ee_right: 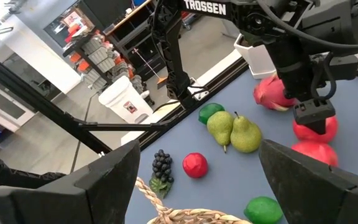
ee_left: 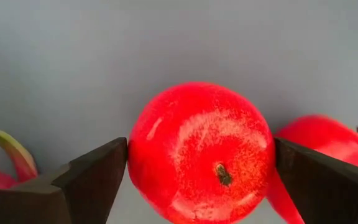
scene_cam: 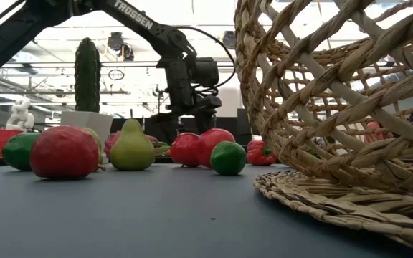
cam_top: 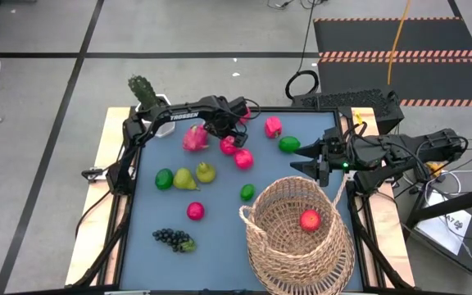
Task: Build produce basket
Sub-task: Put the red apple into the brown basket
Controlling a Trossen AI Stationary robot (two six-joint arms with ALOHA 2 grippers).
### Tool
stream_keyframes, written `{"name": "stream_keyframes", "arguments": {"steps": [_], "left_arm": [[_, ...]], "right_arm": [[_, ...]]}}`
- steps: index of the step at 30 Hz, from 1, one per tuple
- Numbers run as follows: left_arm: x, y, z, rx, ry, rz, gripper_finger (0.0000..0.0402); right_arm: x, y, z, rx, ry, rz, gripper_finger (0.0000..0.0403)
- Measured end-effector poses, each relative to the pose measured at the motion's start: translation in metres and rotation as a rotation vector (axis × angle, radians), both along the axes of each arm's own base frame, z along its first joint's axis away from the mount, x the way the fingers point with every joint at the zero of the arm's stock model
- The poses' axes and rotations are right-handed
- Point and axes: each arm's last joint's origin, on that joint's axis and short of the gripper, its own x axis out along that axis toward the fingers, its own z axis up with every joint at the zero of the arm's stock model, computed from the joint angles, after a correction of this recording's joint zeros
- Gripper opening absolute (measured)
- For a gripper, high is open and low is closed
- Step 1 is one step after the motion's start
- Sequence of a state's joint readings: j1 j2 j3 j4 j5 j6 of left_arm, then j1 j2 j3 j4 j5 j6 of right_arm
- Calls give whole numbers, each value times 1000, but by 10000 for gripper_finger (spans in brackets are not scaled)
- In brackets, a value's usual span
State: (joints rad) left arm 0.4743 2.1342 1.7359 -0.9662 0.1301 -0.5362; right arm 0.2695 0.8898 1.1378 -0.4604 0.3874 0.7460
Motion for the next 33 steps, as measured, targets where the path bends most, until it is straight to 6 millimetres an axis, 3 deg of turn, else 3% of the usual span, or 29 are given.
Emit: {"name": "stream_keyframes", "arguments": {"steps": [33], "left_arm": [[3,-9,-6,-43,13,51,392]], "right_arm": [[0,2,0,-28,12,90,322]]}}
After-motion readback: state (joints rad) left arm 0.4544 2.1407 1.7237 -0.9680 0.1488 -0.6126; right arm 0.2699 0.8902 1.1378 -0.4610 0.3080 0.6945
